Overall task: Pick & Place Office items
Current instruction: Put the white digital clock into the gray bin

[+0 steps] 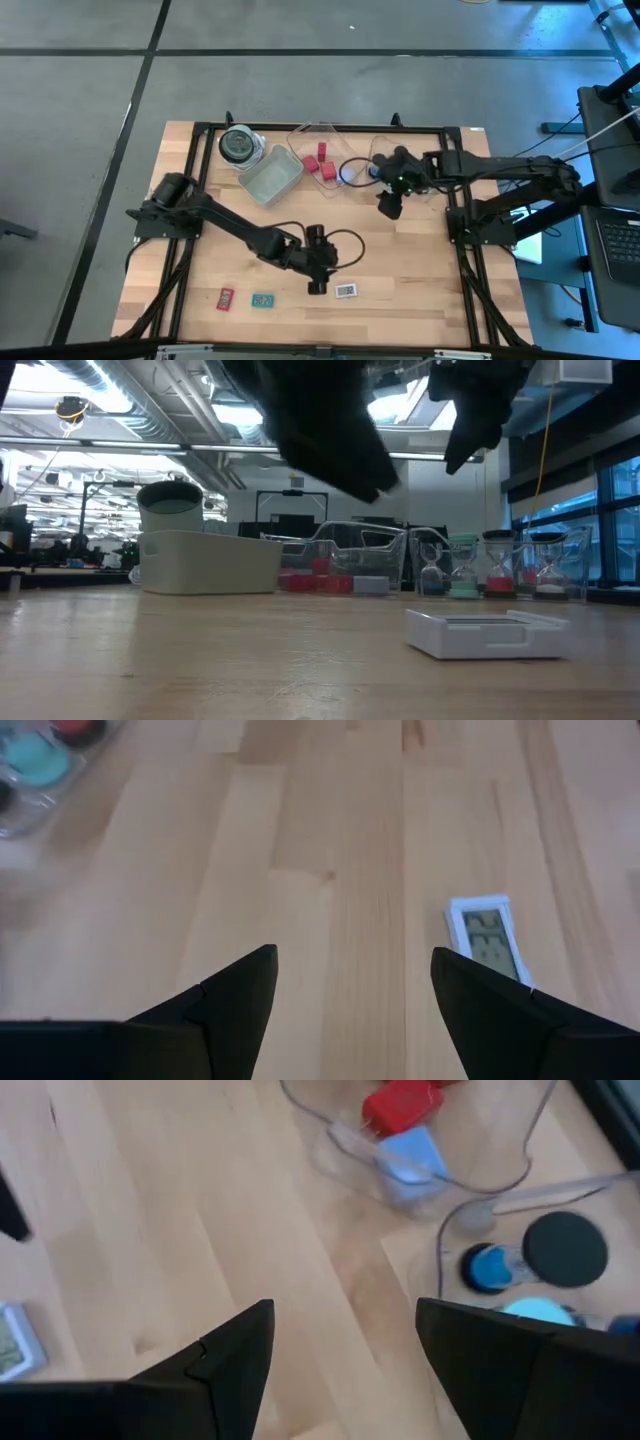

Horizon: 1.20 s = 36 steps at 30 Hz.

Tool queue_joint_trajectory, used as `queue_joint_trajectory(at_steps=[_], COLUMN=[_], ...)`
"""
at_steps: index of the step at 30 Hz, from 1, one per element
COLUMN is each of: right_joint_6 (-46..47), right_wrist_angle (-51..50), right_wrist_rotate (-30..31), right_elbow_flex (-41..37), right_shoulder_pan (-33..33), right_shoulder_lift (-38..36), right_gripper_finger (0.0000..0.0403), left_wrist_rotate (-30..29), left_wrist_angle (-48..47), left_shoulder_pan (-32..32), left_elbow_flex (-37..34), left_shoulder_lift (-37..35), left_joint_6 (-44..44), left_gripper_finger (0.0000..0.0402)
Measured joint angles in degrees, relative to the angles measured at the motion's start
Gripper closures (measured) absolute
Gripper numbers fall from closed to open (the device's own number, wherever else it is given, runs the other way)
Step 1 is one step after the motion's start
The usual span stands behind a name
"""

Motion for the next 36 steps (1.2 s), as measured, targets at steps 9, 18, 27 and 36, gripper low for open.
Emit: queue_joint_trajectory(at_steps=[9,18,27,36], right_joint_6=[2.66,4.86,8.43,9.53], right_wrist_angle=[-3.69,-3.68,-3.66,-3.48], right_wrist_rotate=[-0.22,-0.22,1.50,3.71], right_elbow_flex=[0.00,0.00,0.00,0.00], right_shoulder_pan=[1.74,3.20,6.19,8.40], right_shoulder_lift=[0.00,0.00,0.00,0.00], right_gripper_finger=[0.0154,0.0154,0.0154,0.0154], left_wrist_rotate=[7.79,2.16,1.46,-2.54], left_wrist_angle=[13.57,19.86,27.21,20.36], left_shoulder_pan=[-1.60,-3.60,-5.20,-5.61], left_elbow_flex=[0.00,0.02,0.02,0.24], left_shoulder_lift=[5.49,10.10,16.40,16.81], left_joint_6=[-3.62,-1.31,-1.28,-2.22], left_gripper_finger=[0.0122,0.0070,0.0068,0.0068])
